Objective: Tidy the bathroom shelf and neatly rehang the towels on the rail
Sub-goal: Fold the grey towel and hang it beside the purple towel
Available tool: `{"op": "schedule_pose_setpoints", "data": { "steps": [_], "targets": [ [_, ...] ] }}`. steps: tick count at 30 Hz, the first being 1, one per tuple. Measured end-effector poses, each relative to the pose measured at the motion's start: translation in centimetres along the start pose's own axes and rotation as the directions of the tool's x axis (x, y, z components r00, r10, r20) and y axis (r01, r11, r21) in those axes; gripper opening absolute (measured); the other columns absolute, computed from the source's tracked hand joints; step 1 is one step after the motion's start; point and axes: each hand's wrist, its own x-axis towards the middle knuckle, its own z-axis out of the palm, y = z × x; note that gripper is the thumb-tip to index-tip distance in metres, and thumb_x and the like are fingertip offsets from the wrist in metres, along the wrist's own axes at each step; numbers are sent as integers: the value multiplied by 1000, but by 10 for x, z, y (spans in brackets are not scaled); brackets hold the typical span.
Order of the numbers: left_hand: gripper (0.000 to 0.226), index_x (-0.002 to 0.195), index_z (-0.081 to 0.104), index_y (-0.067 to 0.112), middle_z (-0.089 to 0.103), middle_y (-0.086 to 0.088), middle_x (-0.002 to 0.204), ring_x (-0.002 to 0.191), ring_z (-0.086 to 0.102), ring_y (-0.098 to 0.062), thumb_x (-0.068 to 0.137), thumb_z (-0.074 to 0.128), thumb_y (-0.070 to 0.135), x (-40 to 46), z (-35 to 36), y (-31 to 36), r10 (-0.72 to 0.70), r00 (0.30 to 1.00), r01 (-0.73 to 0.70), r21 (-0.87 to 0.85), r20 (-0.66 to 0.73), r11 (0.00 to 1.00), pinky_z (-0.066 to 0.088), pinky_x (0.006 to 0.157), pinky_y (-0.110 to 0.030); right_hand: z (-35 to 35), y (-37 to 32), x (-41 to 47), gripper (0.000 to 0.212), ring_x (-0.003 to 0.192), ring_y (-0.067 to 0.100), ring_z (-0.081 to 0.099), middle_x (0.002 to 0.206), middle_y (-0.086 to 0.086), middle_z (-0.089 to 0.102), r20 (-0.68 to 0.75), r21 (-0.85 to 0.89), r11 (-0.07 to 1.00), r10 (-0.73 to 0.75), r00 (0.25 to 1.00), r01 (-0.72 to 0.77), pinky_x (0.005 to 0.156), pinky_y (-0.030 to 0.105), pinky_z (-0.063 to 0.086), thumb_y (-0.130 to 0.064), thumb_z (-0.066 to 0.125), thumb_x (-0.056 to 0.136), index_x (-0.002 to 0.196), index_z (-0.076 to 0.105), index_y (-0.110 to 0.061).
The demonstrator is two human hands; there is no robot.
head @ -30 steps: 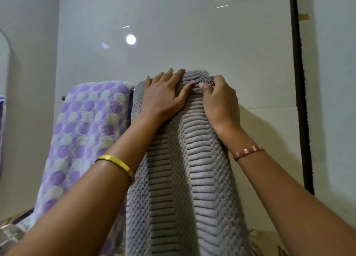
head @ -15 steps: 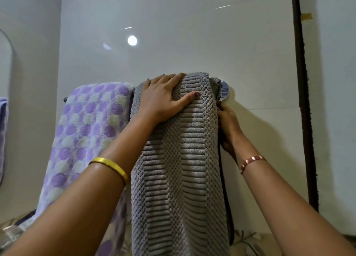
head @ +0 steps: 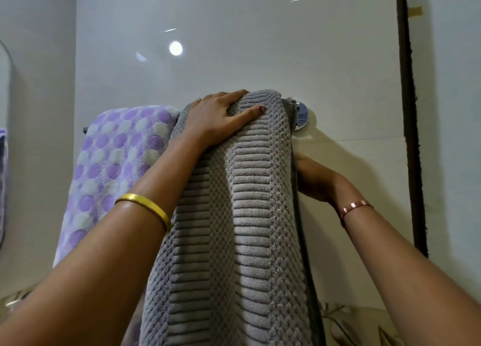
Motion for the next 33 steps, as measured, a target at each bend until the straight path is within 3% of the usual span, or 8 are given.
{"op": "schedule_pose_setpoints", "data": {
  "steps": [7, 12, 15, 18, 21, 25, 29, 33],
  "targets": [
    [73, 129, 49, 35, 55, 2, 135, 124, 49, -21, 68, 37, 73, 2, -3, 1, -34, 998, 39, -102, 51, 994, 37, 107, -39, 30, 15, 2, 47, 129, 27, 39, 142, 23, 38, -165, -248, 965, 44, 985, -85, 102, 26, 31, 6, 45, 90, 135, 29, 9],
    [76, 135, 40, 32, 49, -3, 140, 128, 43, -24, 71, 31, 72, -1, 3, -1, -4, 1000, 4, 9, 6, 1000, 30, 110, -44, 36, 23, -1, 36, 63, 4, 38, 74, -6, 41, -153, -271, 948, 126, 980, -164, 43, 5, 39, 8, 32, 94, 74, 45, -19],
    [76, 137, 38, 31, 47, -3, 141, 130, 40, -23, 72, 31, 72, -4, 8, -4, 18, 1000, -17, 32, -22, 999, 23, 112, -49, 33, 30, -15, 18, 86, 3, 43, 98, -6, 45, -205, -211, 977, -3, 979, -41, 69, -1, 36, 7, 45, 90, 98, 52, -8],
    [76, 137, 35, 33, 46, -1, 141, 132, 37, -23, 73, 32, 73, -5, 13, -8, 46, 997, -42, 66, -54, 997, 18, 114, -51, 21, 40, -25, 45, 110, 6, 42, 121, -2, 45, -75, -340, 941, -30, 997, 3, 93, 12, 34, -6, 57, 88, 129, 40, -9],
    [82, 140, 29, 34, 39, 0, 145, 137, 29, -23, 70, 32, 77, -7, 19, -10, 61, 996, -52, 130, -65, 990, 10, 115, -53, 12, 36, -23, 47, 106, 9, 42, 114, -3, 46, 23, -516, 853, 101, 995, -75, 76, 1, 35, -3, 63, 83, 126, 46, -3],
    [92, 144, 14, 34, 21, -2, 155, 144, 11, -25, 67, 32, 81, -17, 33, -15, 75, 993, -53, 232, -87, 971, 0, 116, -53, -2, 22, -15, 10, 60, 3, 61, 76, 8, 66, -202, -530, 835, 43, 979, -146, 51, 14, 48, 3, 63, 79, 87, 63, -3],
    [93, 144, 7, 35, 12, -2, 157, 145, 3, -25, 68, 31, 82, -20, 39, -16, 69, 992, -41, 243, -106, 969, -5, 115, -50, -7, 6, -13, 15, 61, 25, 65, 76, 16, 68, -462, -436, 888, -82, 883, -146, 61, 37, 60, 2, 52, 82, 80, 64, -7],
    [92, 144, 5, 36, 7, -1, 158, 145, 0, -24, 68, 31, 81, -21, 37, -15, 55, 996, -39, 213, -74, 976, -7, 114, -49, 2, -20, -11, 17, 67, 33, 66, 73, 15, 69, -717, -466, 884, -400, 570, 34, 67, 49, 56, -19, 55, 86, 74, 63, -11]
  ]
}}
